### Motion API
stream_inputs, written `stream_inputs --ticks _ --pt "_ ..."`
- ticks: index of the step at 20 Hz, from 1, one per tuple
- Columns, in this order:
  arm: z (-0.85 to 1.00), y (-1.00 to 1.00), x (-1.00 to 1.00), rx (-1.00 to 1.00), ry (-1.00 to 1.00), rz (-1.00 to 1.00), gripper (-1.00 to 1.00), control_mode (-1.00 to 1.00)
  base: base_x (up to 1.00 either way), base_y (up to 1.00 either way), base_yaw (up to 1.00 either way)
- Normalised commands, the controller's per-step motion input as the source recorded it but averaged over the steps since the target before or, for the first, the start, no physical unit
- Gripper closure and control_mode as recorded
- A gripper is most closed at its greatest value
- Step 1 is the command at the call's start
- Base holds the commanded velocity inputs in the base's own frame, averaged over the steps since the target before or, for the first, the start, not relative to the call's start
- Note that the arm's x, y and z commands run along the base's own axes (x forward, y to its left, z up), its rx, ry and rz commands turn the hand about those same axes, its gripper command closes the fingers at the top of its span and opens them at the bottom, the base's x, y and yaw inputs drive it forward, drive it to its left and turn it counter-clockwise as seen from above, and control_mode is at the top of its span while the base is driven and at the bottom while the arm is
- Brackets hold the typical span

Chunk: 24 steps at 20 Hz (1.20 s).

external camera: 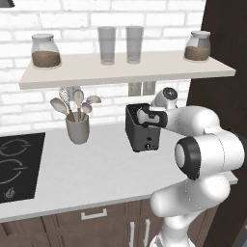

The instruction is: Start the toaster. Once the lever pops up, take the bread to the plate on the dining counter.

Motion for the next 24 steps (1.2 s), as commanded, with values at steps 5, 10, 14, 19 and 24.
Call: stream_inputs --ticks 5,10,14,19,24 --pt "0.0 0.0 0.0 0.0 0.0 0.0 -1.0 -1.0 0.0 0.0 0.0" --pt "0.0 0.0 0.0 0.0 0.0 0.0 -1.0 -1.0 0.0 0.0 0.0" --pt "0.0 0.0 0.0 0.0 0.0 0.0 -1.0 -1.0 0.0 0.0 0.0" --pt "0.0 0.0 0.0 0.0 0.0 0.0 -1.0 -1.0 0.0 0.0 0.0" --pt "0.0 0.0 0.0 0.0 0.0 0.0 -1.0 -1.0 0.0 0.0 0.0"
